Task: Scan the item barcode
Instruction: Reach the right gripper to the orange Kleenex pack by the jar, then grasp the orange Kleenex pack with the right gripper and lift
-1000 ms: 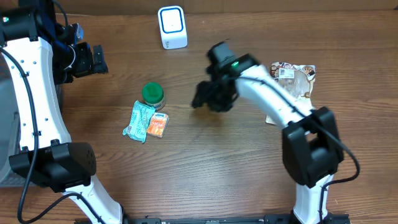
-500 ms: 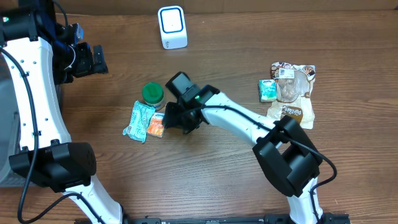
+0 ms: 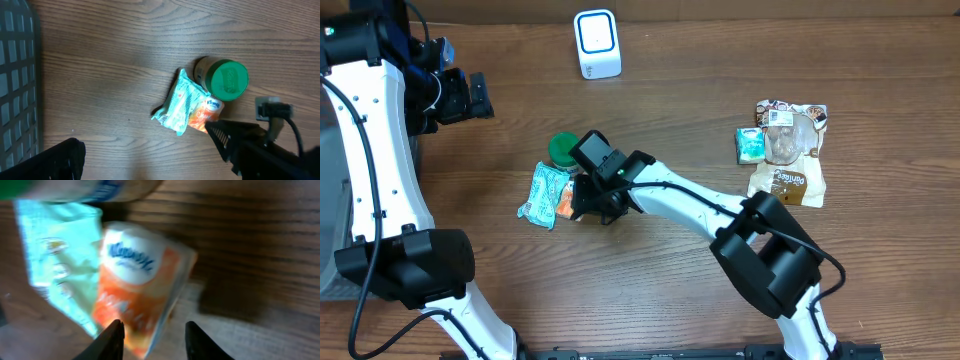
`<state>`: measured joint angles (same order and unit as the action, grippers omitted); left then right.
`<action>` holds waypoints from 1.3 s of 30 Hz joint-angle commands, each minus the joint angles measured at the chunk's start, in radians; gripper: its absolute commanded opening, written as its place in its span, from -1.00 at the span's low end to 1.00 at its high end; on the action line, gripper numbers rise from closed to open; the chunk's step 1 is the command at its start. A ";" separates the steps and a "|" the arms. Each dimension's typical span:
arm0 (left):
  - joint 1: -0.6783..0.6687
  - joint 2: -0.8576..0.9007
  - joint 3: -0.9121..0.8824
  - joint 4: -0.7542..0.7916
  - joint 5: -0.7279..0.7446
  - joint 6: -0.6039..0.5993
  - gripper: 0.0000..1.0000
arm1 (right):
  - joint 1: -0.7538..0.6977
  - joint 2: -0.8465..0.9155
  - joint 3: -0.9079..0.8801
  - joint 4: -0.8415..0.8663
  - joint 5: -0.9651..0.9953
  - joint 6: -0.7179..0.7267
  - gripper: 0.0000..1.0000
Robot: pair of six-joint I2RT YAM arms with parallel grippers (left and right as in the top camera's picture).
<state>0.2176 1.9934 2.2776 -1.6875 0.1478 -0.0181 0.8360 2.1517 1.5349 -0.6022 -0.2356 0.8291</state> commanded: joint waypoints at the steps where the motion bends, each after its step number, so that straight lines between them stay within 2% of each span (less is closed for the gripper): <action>1: -0.002 -0.024 0.020 -0.002 -0.002 0.019 1.00 | 0.003 0.020 -0.010 0.011 0.007 0.005 -0.35; 6: -0.002 -0.025 0.020 -0.002 -0.002 0.019 0.99 | 0.003 0.020 -0.010 0.015 0.007 0.005 -0.51; 17: -0.002 -0.025 0.020 -0.002 -0.002 0.019 0.99 | 0.011 0.045 -0.010 0.048 0.019 0.005 -0.56; 24: -0.002 -0.024 0.020 -0.002 -0.002 0.019 0.99 | 0.003 0.050 -0.007 -0.030 -0.002 -0.015 -0.92; 26: -0.002 -0.025 0.020 -0.002 -0.002 0.019 0.99 | -0.011 0.048 0.001 -0.047 -0.061 -0.084 -0.92; 31: -0.002 -0.024 0.020 -0.002 -0.002 0.019 0.99 | -0.089 0.020 0.035 -0.163 -0.256 -0.362 -0.92; 36: -0.002 -0.024 0.020 -0.002 -0.002 0.019 0.99 | -0.185 0.003 0.084 -0.323 -0.254 -0.678 -0.92; 39: -0.002 -0.024 0.020 -0.002 -0.002 0.019 0.99 | -0.233 0.003 0.089 -0.355 -0.174 -0.854 -0.92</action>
<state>0.2176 1.9934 2.2776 -1.6875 0.1478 -0.0181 0.6323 2.1799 1.5909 -0.9470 -0.4549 0.2321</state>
